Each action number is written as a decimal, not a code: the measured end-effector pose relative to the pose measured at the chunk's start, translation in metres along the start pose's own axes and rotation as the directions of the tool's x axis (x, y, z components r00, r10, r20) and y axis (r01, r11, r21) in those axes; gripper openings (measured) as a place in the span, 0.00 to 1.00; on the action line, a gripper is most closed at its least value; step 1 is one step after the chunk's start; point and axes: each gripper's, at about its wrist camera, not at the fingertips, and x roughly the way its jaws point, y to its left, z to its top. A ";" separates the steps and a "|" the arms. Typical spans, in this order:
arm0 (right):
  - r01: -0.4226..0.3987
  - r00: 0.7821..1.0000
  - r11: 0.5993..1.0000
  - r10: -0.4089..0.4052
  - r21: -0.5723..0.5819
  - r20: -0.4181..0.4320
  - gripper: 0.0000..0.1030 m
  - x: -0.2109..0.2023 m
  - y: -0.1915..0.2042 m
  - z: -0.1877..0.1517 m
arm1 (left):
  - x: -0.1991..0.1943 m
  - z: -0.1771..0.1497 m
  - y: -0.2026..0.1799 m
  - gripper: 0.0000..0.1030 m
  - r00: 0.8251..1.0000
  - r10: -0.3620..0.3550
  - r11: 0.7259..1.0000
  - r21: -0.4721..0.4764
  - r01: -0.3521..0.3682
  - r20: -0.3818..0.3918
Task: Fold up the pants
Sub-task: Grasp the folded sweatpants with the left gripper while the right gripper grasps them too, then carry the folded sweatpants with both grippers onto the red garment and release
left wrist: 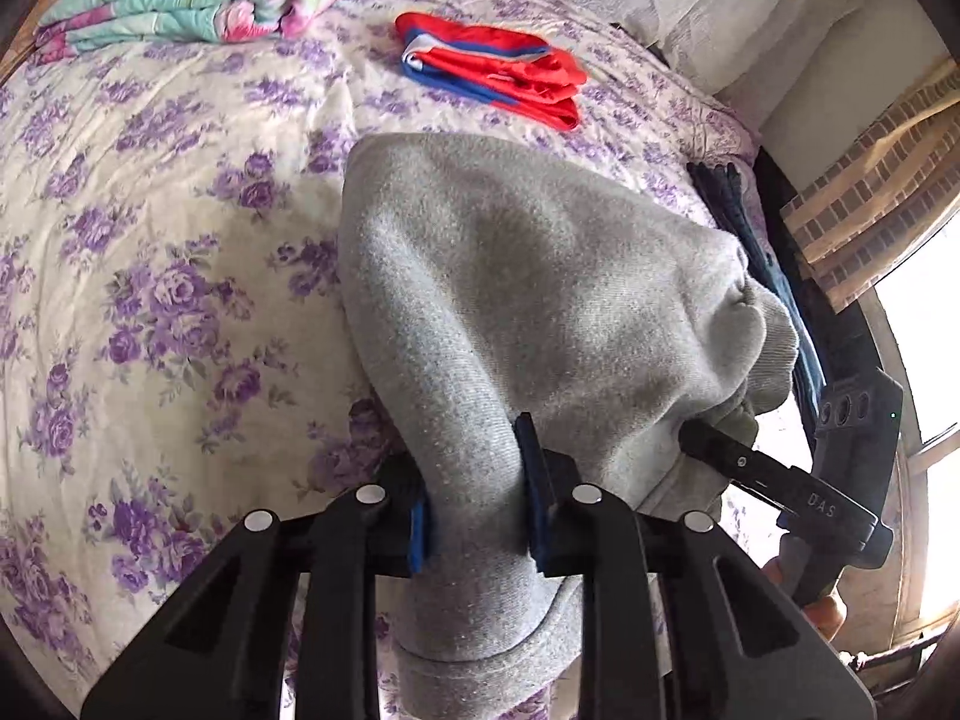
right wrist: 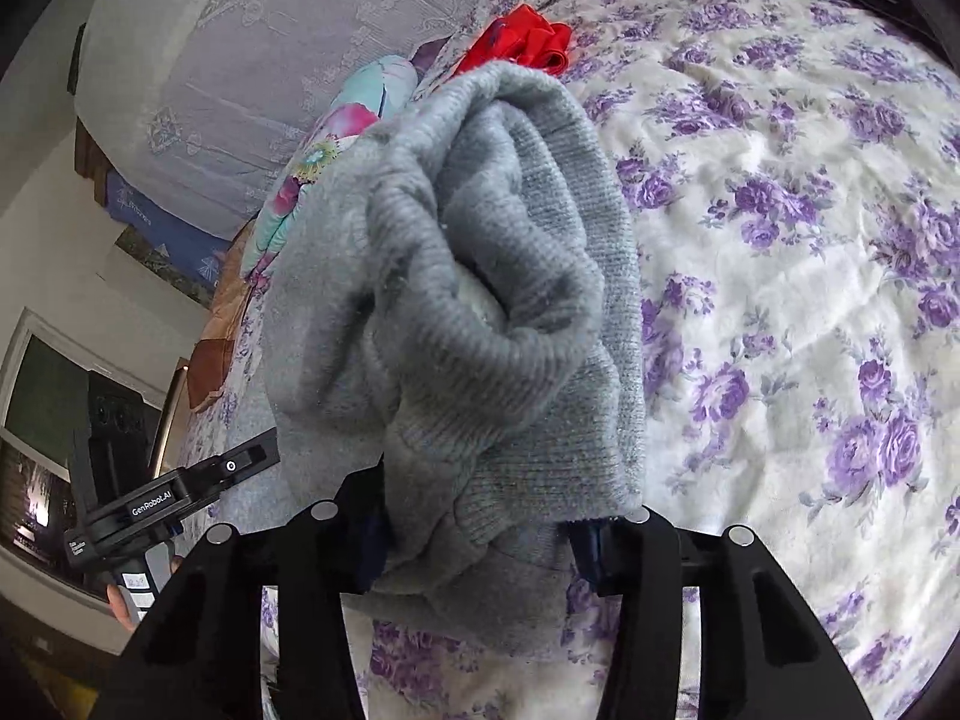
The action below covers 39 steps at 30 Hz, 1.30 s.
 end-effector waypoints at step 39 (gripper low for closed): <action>0.268 0.953 0.954 -0.242 -0.136 0.185 0.68 0.078 0.043 0.353 | 0.119 0.358 0.027 0.81 0.954 0.276 0.961 -0.005 -0.277 0.119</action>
